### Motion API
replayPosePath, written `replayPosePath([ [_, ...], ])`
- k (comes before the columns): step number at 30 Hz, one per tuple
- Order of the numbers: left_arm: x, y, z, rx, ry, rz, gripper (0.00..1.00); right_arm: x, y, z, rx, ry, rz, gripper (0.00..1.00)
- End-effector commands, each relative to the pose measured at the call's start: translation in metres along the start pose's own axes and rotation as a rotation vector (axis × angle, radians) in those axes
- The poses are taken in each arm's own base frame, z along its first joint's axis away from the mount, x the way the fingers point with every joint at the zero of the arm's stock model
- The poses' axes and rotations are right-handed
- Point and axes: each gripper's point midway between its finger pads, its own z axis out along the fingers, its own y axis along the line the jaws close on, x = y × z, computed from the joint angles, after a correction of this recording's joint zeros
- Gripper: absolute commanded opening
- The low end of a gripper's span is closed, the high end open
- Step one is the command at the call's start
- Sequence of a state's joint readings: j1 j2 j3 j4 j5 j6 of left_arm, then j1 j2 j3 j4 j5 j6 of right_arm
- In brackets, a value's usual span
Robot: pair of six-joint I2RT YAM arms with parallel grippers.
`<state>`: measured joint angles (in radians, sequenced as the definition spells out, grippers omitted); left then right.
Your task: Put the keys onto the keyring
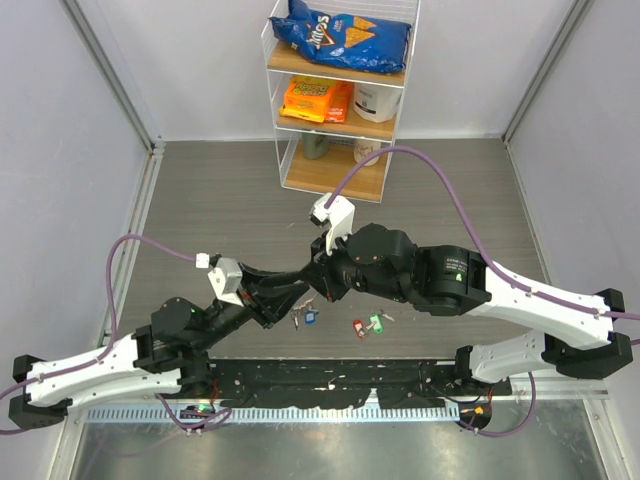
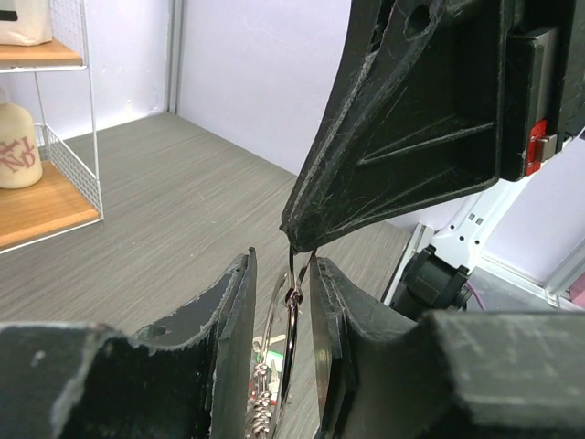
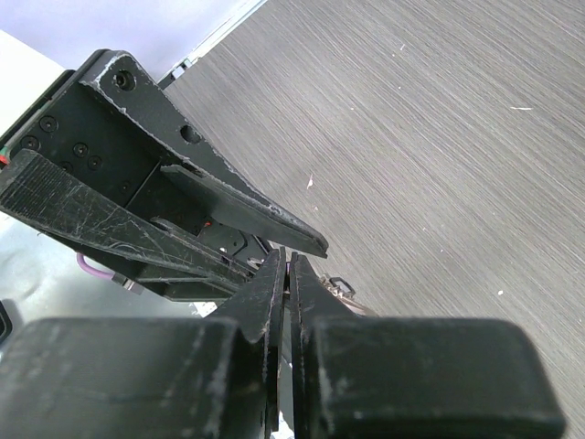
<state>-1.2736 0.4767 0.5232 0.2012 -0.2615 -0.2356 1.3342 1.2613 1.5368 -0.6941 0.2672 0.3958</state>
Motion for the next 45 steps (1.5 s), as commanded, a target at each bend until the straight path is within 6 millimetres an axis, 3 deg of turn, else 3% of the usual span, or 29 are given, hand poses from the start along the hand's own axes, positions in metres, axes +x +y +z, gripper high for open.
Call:
replayPosePath([
  [1,-0.025,-0.002,-0.001,-0.003,-0.062,-0.025,0.35,-0.024,0.011,-0.010,-0.043,-0.083,0.032,0.06],
  [13,-0.022,-0.002,-0.002,0.000,-0.051,-0.024,0.32,-0.026,0.013,-0.008,-0.047,-0.080,0.030,0.06],
  [16,-0.022,-0.003,0.000,0.004,-0.050,-0.015,0.02,-0.025,0.014,-0.007,-0.052,-0.078,0.030,0.06],
  [17,-0.023,-0.003,0.001,0.003,-0.052,-0.012,0.00,-0.025,0.015,-0.007,-0.056,-0.078,0.031,0.06],
  [30,-0.032,0.009,0.005,-0.070,-0.094,0.001,0.00,-0.019,0.012,-0.007,-0.053,-0.069,0.031,0.06],
  [45,-0.026,0.026,0.007,-0.162,-0.071,0.035,0.00,-0.016,0.005,-0.013,-0.038,-0.084,0.036,0.09],
])
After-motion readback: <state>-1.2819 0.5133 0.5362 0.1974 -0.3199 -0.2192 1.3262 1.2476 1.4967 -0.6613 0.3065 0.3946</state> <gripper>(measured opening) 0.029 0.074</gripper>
